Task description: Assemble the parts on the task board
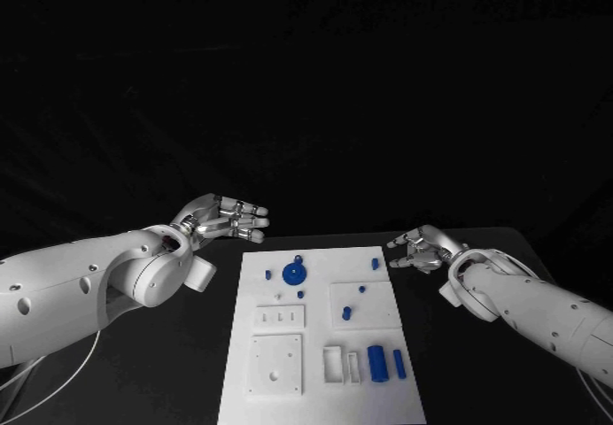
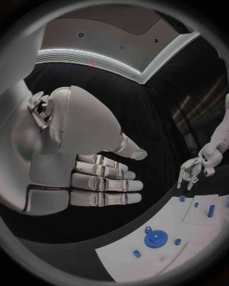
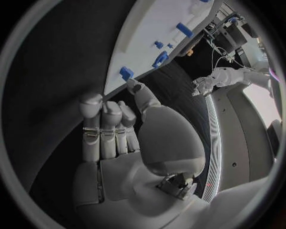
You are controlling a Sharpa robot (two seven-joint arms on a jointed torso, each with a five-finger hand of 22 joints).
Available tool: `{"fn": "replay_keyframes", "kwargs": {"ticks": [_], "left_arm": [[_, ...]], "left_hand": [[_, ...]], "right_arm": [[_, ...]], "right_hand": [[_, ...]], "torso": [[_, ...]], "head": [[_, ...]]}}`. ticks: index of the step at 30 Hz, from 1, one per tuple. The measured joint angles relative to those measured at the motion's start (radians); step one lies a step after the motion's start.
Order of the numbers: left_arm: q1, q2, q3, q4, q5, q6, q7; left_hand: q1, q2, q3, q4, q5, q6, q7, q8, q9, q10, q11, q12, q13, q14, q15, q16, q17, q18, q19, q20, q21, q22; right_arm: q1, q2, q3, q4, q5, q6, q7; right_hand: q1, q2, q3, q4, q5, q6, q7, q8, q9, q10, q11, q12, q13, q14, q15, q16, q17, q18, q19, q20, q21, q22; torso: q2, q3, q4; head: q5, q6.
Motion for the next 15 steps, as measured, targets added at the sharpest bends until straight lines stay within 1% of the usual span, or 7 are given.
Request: {"fn": "replay_keyframes", "kwargs": {"ticks": [3, 6, 8, 12, 15], "left_arm": [[-0.001, 0.001, 0.0, -0.001, -0.001, 0.003, 0.0], [-0.002, 0.002, 0.0, -0.001, -0.001, 0.004, 0.0], [-0.002, 0.002, 0.0, -0.001, -0.002, 0.006, 0.0], [-0.002, 0.003, 0.0, -0.001, -0.003, 0.007, 0.0], [-0.002, 0.003, 0.0, -0.001, -0.003, 0.008, 0.0]], "left_hand": [[-0.004, 0.004, -0.003, -0.003, 0.0, 0.0, 0.0, 0.0, 0.0, 0.0, 0.0, 0.0, 0.0, 0.0, 0.0, 0.0, 0.0, 0.0, 0.0, 0.0, 0.0, 0.0], [-0.004, 0.004, -0.003, -0.003, 0.0, 0.0, 0.0, 0.0, 0.0, 0.0, 0.0, 0.0, 0.0, 0.0, 0.0, 0.0, 0.0, 0.0, 0.0, 0.0, 0.0, 0.0], [-0.004, 0.004, -0.003, -0.003, 0.0, 0.0, 0.0, 0.0, 0.0, 0.0, 0.0, 0.0, 0.0, 0.0, 0.0, 0.0, 0.0, 0.0, 0.0, 0.0, 0.0, 0.0], [-0.004, 0.004, -0.003, -0.003, 0.0, 0.0, 0.0, 0.0, 0.0, -0.001, 0.001, 0.0, 0.0, 0.0, 0.0, 0.0, 0.0, 0.0, 0.0, 0.0, 0.0, 0.0], [-0.004, 0.004, -0.003, -0.003, 0.0, 0.0, 0.0, 0.0, 0.0, -0.003, 0.003, 0.0, 0.0, 0.0, 0.0, 0.0, 0.0, 0.0, 0.0, 0.0, 0.0, 0.0]], "right_arm": [[-0.004, 0.013, 0.0, -0.018, 0.003, -0.001, 0.001], [-0.008, 0.023, 0.0, -0.032, 0.005, -0.003, 0.002], [-0.01, 0.029, 0.0, -0.038, 0.006, -0.003, 0.002], [-0.011, 0.038, 0.0, -0.044, 0.006, -0.003, 0.002], [-0.012, 0.042, 0.0, -0.048, 0.006, -0.002, 0.002]], "right_hand": [[0.0, 0.0, -0.012, 0.005, -0.01, 0.0, 0.0, 0.0, 0.0, 0.0, 0.0, 0.0, 0.0, 0.0, 0.0, 0.001, 0.003, 0.0, 0.0, 0.0, 0.0, 0.0], [0.0, 0.0, -0.022, 0.011, -0.03, 0.0, 0.0, 0.0, 0.0, 0.0, 0.0, 0.0, 0.0, 0.0, 0.0, 0.006, 0.006, 0.0, 0.0, 0.0, 0.0, 0.0], [0.0, 0.0, -0.024, 0.012, -0.033, 0.0, 0.0, 0.0, 0.0, 0.0, 0.0, 0.0, 0.0, 0.0, 0.0, 0.006, 0.008, 0.0, 0.0, 0.0, 0.0, 0.0], [0.0, 0.0, -0.039, 0.019, -0.033, -0.008, -0.003, 0.0, 0.0, 0.0, 0.0, 0.0, 0.0, 0.0, 0.0, 0.01, 0.011, 0.0, 0.0, 0.0, 0.0, 0.0], [0.01, 0.01, -0.054, 0.023, -0.033, -0.009, -0.002, 0.0, 0.0, -0.003, 0.003, 0.0, 0.0, 0.0, 0.0, 0.01, 0.014, 0.0, 0.0, 0.0, 0.0, 0.0]], "torso": [[0.001, -0.0013, 0.0026], [0.002, -0.0012, 0.0048], [0.003, -0.0012, 0.006], [0.003, -0.0012, 0.0065], [0.003, -0.0015, 0.0065]], "head": [[-0.004, -0.001], [-0.006, -0.002], [-0.007, -0.002], [-0.008, -0.002], [-0.008, -0.003]]}}
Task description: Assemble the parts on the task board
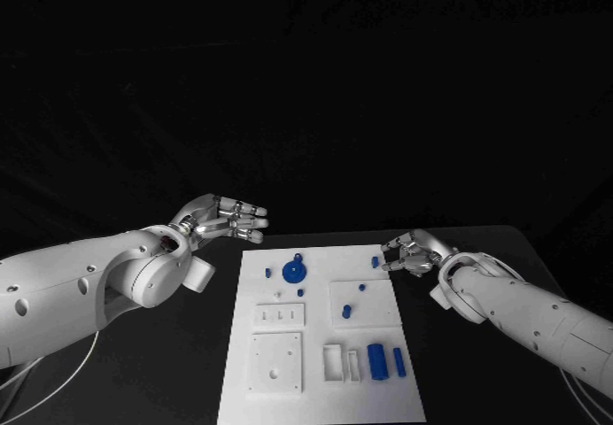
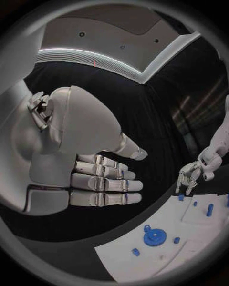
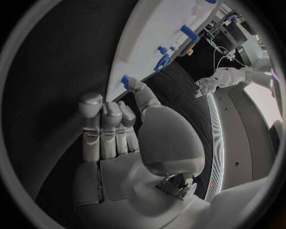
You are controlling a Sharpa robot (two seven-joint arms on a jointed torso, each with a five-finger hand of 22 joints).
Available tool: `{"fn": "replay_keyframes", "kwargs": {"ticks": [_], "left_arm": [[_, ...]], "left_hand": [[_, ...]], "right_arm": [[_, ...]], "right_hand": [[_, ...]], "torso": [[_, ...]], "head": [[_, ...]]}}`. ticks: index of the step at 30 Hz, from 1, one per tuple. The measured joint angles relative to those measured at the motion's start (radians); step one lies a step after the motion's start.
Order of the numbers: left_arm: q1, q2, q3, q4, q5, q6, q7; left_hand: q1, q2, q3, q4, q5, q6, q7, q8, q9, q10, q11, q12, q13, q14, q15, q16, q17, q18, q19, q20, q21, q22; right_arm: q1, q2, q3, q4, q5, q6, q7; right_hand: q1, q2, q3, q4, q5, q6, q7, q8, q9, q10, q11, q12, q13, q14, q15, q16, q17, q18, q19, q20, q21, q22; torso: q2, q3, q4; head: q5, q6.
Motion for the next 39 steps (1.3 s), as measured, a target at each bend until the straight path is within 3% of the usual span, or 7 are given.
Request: {"fn": "replay_keyframes", "kwargs": {"ticks": [8, 19, 27, 39], "left_arm": [[0.0, 0.0, 0.0, 0.001, -0.001, 0.001, -0.001], [0.0, -0.001, 0.0, 0.003, -0.001, 0.003, -0.003], [0.0, -0.001, 0.0, 0.006, -0.001, 0.004, -0.004], [0.0, -0.001, 0.0, 0.008, -0.001, 0.006, -0.006]], "left_hand": [[0.0, 0.0, 0.0, 0.0, 0.0, 0.0, 0.0, 0.0, 0.0, 0.0, 0.0, 0.0, 0.0, 0.0, 0.0, 0.0, 0.0, 0.0, 0.0, 0.0, 0.0, 0.0], [0.0, 0.0, 0.0, 0.0, 0.0, 0.0, 0.0, 0.0, 0.0, -0.004, -0.004, 0.0, 0.0, 0.0, 0.0, 0.0, 0.0, 0.0, 0.0, 0.0, 0.0, 0.0], [0.0, 0.0, 0.0, 0.0, 0.0, 0.0, 0.0, 0.0, 0.0, -0.004, -0.004, 0.0, 0.0, 0.0, 0.0, 0.0, 0.0, 0.0, 0.0, 0.0, 0.0, 0.0], [-0.003, -0.003, 0.0, 0.0, 0.0, 0.0, 0.0, 0.0, 0.0, -0.004, -0.004, 0.0, 0.0, 0.0, 0.0, 0.0, 0.0, 0.0, -0.003, 0.004, 0.0, 0.0]], "right_arm": [[-0.008, 0.015, 0.0, -0.011, -0.002, 0.002, -0.001], [-0.01, 0.032, 0.0, -0.02, -0.005, 0.001, -0.003], [-0.01, 0.048, 0.0, -0.029, -0.012, 0.001, -0.006], [-0.01, 0.056, -0.001, -0.041, -0.018, -0.002, -0.013]], "right_hand": [[0.0, 0.0, -0.003, 0.003, -0.009, 0.0, 0.0, 0.0, 0.0, 0.0, 0.0, 0.011, 0.003, 0.0, 0.0, 0.016, 0.012, 0.0, 0.0, 0.0, 0.013, 0.0], [-0.007, 0.017, -0.016, 0.016, -0.041, 0.02, -0.002, 0.0, 0.0, 0.004, 0.004, 0.031, 0.015, 0.004, 0.004, 0.035, 0.031, 0.0, 0.0, 0.0, 0.04, 0.0], [-0.024, 0.035, 0.036, -0.018, -0.098, 0.049, -0.003, 0.0, 0.0, 0.01, 0.002, 0.043, 0.025, 0.007, 0.007, 0.041, 0.041, 0.0, 0.0, 0.0, 0.058, 0.0], [-0.034, 0.053, 0.117, -0.026, -0.148, 0.085, -0.003, 0.0, 0.0, 0.012, 0.004, 0.051, 0.031, 0.01, 0.005, 0.049, 0.049, 0.0, 0.0, 0.0, 0.074, 0.0]], "torso": [[0.0, -0.0001, -0.0002], [-0.001, -0.0004, -0.0003], [-0.001, 0.0006, -0.0005], [-0.001, 0.0014, -0.0017]], "head": [[0.004, -0.006], [0.005, -0.014], [0.007, -0.015], [0.009, -0.015]]}}
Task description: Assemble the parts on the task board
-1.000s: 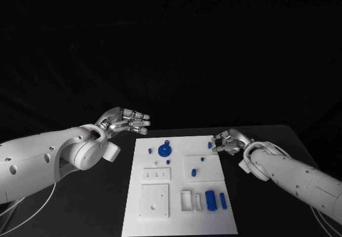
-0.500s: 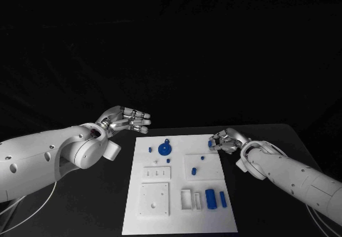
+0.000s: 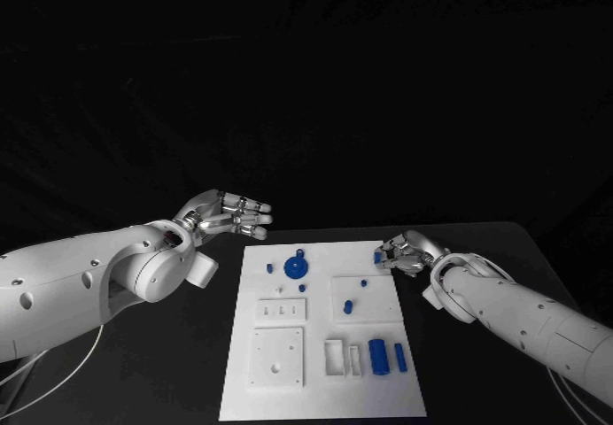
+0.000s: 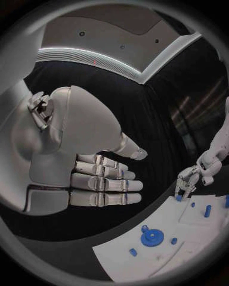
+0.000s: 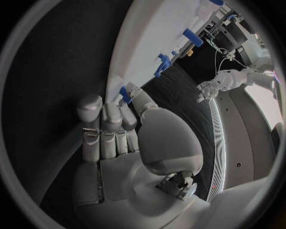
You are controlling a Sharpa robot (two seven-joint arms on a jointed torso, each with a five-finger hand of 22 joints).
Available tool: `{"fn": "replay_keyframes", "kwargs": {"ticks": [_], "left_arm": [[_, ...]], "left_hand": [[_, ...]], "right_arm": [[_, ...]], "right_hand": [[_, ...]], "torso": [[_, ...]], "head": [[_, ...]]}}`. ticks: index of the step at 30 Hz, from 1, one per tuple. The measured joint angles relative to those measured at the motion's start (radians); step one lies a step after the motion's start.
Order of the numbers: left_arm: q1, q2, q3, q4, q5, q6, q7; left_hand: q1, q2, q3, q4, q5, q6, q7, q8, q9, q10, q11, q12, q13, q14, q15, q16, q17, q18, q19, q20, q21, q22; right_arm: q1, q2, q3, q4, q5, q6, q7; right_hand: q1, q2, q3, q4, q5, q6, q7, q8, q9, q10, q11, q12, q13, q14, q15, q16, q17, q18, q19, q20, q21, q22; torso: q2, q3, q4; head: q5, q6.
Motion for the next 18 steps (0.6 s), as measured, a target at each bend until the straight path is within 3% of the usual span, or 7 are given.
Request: {"fn": "replay_keyframes", "kwargs": {"ticks": [7, 18], "left_arm": [[0.0, 0.0, 0.0, 0.001, 0.0, 0.002, -0.002], [0.0, 0.0, 0.0, 0.003, -0.001, 0.003, -0.006]], "left_hand": [[-0.001, -0.001, 0.0, 0.0, 0.0, 0.0, 0.0, 0.0, 0.0, 0.0, 0.0, 0.0, 0.0, 0.0, 0.0, 0.0, 0.0, 0.0, 0.0, 0.0, 0.0, 0.0], [-0.001, -0.001, 0.0, 0.0, 0.0, 0.0, 0.0, 0.0, 0.0, 0.0, 0.0, 0.0, 0.0, 0.0, 0.0, 0.0, 0.0, 0.0, 0.0, 0.0, 0.0, 0.0]], "right_arm": [[0.0, 0.008, 0.0, -0.005, -0.001, -0.002, -0.003], [0.0, 0.016, -0.001, -0.009, -0.003, -0.004, -0.006]], "right_hand": [[-0.004, 0.004, 0.032, -0.001, -0.018, 0.013, -0.002, 0.0, 0.0, 0.002, 0.002, 0.001, 0.003, 0.0, 0.0, 0.004, 0.004, 0.0, 0.0, 0.0, 0.007, 0.0], [-0.008, 0.0, 0.032, -0.001, -0.022, 0.013, -0.002, 0.0, 0.0, 0.002, 0.002, 0.005, 0.004, 0.0, 0.0, 0.004, 0.006, 0.0, 0.0, 0.0, 0.011, 0.0]], "torso": [[0.0, 0.0007, 0.0001], [0.0, 0.0011, 0.0007]], "head": [[0.002, -0.002], [0.004, -0.005]]}}
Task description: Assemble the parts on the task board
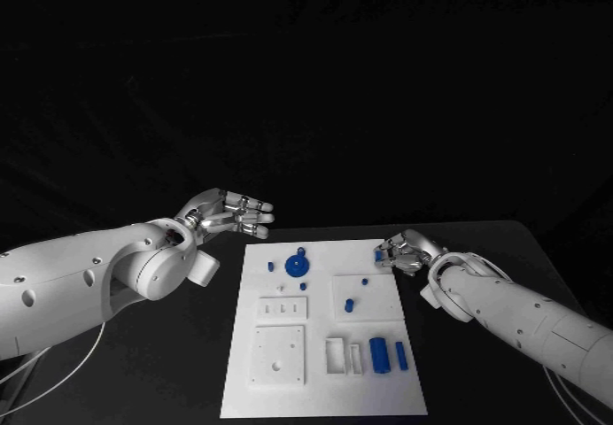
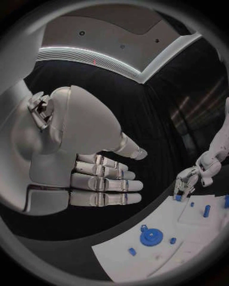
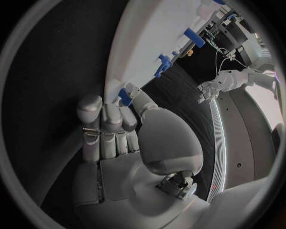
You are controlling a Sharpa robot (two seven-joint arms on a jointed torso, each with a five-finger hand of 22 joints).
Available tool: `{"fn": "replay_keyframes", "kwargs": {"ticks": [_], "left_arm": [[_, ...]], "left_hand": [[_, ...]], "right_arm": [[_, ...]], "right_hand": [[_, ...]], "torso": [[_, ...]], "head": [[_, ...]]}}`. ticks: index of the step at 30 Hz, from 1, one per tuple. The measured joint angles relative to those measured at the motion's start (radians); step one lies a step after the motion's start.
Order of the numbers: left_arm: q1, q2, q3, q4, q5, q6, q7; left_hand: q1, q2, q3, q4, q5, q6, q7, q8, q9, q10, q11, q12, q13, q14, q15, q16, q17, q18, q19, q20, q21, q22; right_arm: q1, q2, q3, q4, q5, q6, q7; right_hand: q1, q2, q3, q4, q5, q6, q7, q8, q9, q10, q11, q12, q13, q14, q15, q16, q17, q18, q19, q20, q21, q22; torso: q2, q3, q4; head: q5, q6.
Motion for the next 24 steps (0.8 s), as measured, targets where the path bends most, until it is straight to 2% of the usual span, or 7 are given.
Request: {"fn": "replay_keyframes", "kwargs": {"ticks": [7, 9, 11, 13, 17, 24], "left_arm": [[0.0, -0.001, 0.0, 0.002, -0.001, 0.001, -0.002], [0.0, -0.001, 0.0, 0.003, -0.001, 0.002, -0.003], [0.0, -0.001, 0.0, 0.003, -0.001, 0.002, -0.004], [0.0, -0.002, 0.0, 0.003, -0.001, 0.002, -0.005], [0.0, -0.002, 0.0, 0.004, -0.002, 0.002, -0.007], [0.0, -0.002, 0.0, 0.004, -0.003, 0.002, -0.01]], "left_hand": [[0.0, 0.0, 0.0, 0.0, 0.0, 0.0, 0.0, 0.0, 0.0, 0.0, 0.0, 0.0, 0.0, 0.0, 0.0, 0.0, 0.0, 0.0, 0.0, 0.0, 0.0, 0.0], [0.0, 0.0, 0.0, 0.0, 0.0, 0.0, 0.0, 0.0, 0.0, 0.0, 0.0, 0.0, 0.0, 0.0, 0.0, 0.0, 0.0, 0.0, 0.0, 0.0, 0.0, 0.0], [0.0, 0.0, 0.0, 0.0, 0.0, 0.0, 0.0, 0.0, 0.0, 0.0, 0.0, 0.0, 0.0, 0.0, 0.0, 0.0, 0.0, 0.0, 0.0, 0.0, 0.0, 0.0], [0.0, 0.0, 0.0, 0.0, 0.0, 0.0, 0.0, 0.0, 0.0, 0.0, 0.0, 0.0, 0.0, 0.0, 0.0, 0.0, 0.0, 0.0, 0.0, 0.0, 0.0, 0.0], [-0.003, 0.003, 0.0, 0.0, 0.0, 0.0, 0.0, 0.0, 0.0, 0.0, 0.0, 0.0, 0.0, 0.0, 0.0, 0.0, 0.0, 0.0, 0.0, 0.0, 0.0, 0.0], [-0.014, 0.015, 0.004, 0.004, 0.0, 0.028, -0.008, 0.0, 0.002, 0.0, 0.0, 0.0, 0.0, 0.0, 0.0, 0.0, 0.0, 0.0, 0.0, 0.0, 0.0, 0.0]], "right_arm": [[0.0, 0.002, 0.0, -0.002, -0.001, -0.003, -0.004], [0.0, 0.003, 0.0, -0.003, -0.001, -0.006, -0.005], [0.0, 0.003, 0.0, -0.003, -0.001, -0.009, -0.006], [0.0, 0.004, 0.0, -0.004, -0.001, -0.014, -0.007], [0.0, 0.004, 0.0, -0.004, -0.001, -0.027, -0.009], [0.0, 0.003, 0.0, 0.003, -0.001, -0.058, -0.013]], "right_hand": [[0.0, 0.0, -0.003, 0.003, 0.0, 0.0, 0.0, 0.0, 0.0, 0.002, 0.002, 0.0, 0.0, 0.003, 0.003, 0.0, 0.0, 0.0, 0.0, 0.0, 0.0, 0.0], [0.001, 0.001, 0.001, 0.006, -0.011, 0.009, 0.001, 0.0, 0.0, 0.002, 0.002, 0.0, 0.0, 0.003, 0.003, 0.0, 0.0, 0.0, 0.0, 0.0, 0.0, 0.0], [0.004, 0.018, 0.022, 0.005, -0.032, 0.035, -0.002, 0.0, 0.0, 0.001, 0.002, 0.0, 0.0, 0.005, 0.002, 0.0, 0.0, -0.001, 0.0, 0.0, 0.0, 0.0], [0.005, 0.025, 0.048, 0.002, -0.056, 0.051, -0.004, -0.005, 0.0, 0.002, 0.002, 0.0, 0.0, 0.007, 0.0, 0.0, 0.0, -0.001, 0.0, 0.0, 0.0, 0.0], [0.001, 0.028, 0.105, 0.003, -0.081, 0.071, -0.013, -0.011, 0.0, 0.005, -0.002, 0.0, 0.001, 0.007, 0.0, 0.004, 0.005, -0.001, 0.0, 0.0, 0.007, 0.0], [-0.008, 0.021, 0.155, 0.012, -0.081, 0.072, -0.013, -0.006, 0.0, 0.005, -0.002, 0.0, 0.002, 0.007, 0.0, 0.004, 0.008, -0.001, 0.0, 0.0, 0.013, 0.0]], "torso": [[0.0, 0.0, 0.0], [0.0, -0.0001, -0.0005], [0.0, 0.0, -0.0008], [0.0, 0.0001, -0.0012], [-0.001, 0.0005, -0.0017], [-0.001, 0.0015, -0.0018]], "head": [[0.002, -0.001], [0.002, -0.002], [0.002, -0.002], [0.002, -0.003], [0.002, -0.003], [0.002, -0.003]]}}
